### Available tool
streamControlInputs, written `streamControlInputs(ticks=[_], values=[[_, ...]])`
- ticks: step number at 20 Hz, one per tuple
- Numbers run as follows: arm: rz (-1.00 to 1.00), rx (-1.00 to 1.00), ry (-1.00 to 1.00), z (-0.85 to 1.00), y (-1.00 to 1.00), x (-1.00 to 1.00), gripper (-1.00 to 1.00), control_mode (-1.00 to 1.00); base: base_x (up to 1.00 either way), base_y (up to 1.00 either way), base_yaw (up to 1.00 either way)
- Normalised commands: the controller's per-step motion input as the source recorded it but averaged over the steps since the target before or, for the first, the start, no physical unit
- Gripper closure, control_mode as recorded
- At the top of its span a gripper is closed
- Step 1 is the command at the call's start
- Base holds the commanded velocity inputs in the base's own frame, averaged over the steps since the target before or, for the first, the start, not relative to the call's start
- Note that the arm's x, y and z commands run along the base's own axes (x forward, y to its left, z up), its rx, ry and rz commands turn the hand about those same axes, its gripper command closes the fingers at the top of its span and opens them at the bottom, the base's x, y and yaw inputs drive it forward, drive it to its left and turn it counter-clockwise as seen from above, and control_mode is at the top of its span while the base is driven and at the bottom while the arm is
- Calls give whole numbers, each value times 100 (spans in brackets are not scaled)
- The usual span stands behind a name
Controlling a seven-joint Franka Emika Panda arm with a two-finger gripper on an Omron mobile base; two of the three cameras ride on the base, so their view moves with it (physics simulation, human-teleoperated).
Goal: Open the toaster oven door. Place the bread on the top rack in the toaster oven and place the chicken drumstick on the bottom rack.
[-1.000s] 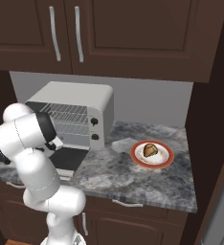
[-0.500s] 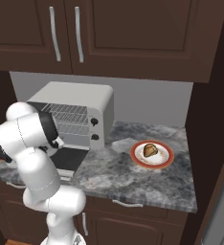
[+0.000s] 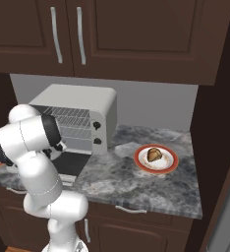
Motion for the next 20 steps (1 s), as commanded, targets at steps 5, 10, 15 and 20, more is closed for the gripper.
streamControlInputs(ticks=[5, 10, 15, 20], values=[[0, 0, -5, -23, 12, 37, -100, -100, 0, 0, 0], [0, 0, -10, -20, 10, 40, -100, -100, 0, 0, 0], [0, 0, -10, -9, 15, 35, 100, -100, 0, 0, 0], [-1, 0, -7, -3, 12, 19, 100, -100, 0, 0, 0]])
